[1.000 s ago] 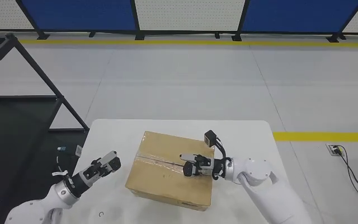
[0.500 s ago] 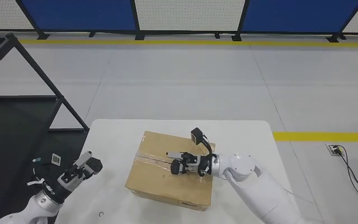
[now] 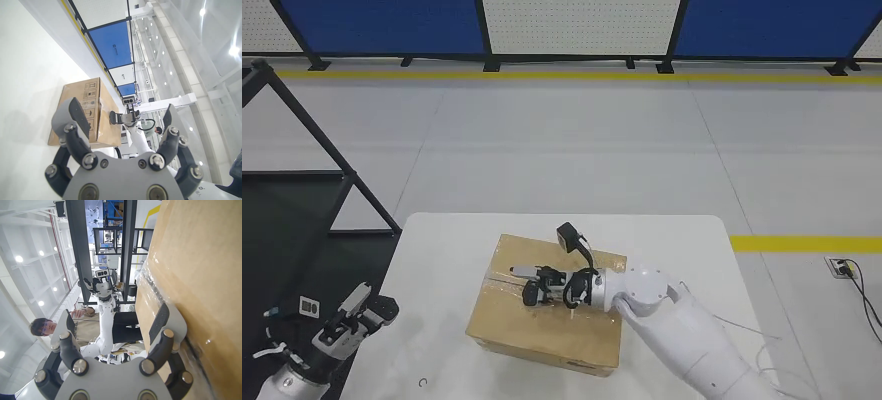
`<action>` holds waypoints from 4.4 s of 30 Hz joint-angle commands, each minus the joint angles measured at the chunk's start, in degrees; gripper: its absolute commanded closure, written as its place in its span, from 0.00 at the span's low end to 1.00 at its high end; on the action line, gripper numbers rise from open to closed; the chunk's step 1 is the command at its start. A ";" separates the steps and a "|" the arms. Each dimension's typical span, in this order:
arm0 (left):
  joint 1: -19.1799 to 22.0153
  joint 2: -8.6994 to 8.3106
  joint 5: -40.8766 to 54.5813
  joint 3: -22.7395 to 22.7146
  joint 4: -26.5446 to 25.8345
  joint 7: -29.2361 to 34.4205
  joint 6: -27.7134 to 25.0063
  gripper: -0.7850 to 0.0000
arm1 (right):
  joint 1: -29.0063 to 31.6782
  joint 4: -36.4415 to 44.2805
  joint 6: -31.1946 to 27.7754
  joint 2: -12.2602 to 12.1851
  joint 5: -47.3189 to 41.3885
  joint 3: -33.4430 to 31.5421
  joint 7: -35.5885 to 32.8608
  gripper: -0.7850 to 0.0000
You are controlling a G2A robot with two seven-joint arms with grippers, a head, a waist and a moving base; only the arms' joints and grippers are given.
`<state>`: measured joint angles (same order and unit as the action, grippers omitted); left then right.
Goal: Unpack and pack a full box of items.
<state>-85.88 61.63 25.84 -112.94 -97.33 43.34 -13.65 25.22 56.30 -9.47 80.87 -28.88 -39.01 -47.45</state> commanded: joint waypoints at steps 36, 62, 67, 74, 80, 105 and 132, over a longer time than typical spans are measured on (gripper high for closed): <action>-1.63 -0.36 2.56 0.37 1.82 0.62 -0.83 0.00 | -7.80 -20.38 -6.85 14.53 -4.81 5.23 4.87 0.00; 1.18 -0.60 0.04 5.32 0.97 0.70 0.55 0.00 | -2.35 -17.42 -7.75 8.00 -2.68 -8.32 -11.13 0.00; 1.87 -0.66 -0.59 6.40 0.76 0.82 0.83 0.00 | 2.17 -9.05 -5.09 5.01 1.97 -12.43 -10.56 0.00; 2.41 -0.75 -1.18 7.35 0.50 0.77 1.17 0.00 | 9.90 4.88 1.91 1.06 10.26 -18.53 -9.91 0.00; 2.96 -0.81 -1.78 8.42 0.02 0.68 1.44 0.00 | 16.76 16.06 6.91 -1.73 15.82 -24.42 -9.71 0.00; 5.65 -1.10 -4.38 12.43 -0.61 0.23 3.00 0.00 | 33.77 30.26 10.08 -7.46 17.10 -42.66 -9.49 0.00; 6.94 -1.43 -5.30 14.11 -0.64 -0.82 3.78 0.00 | 37.15 29.77 6.92 -9.49 12.47 -44.85 -8.61 0.00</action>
<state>-78.97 60.22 20.53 -98.86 -97.97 42.55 -9.89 62.32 86.08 -2.15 71.40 -16.16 -83.74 -56.63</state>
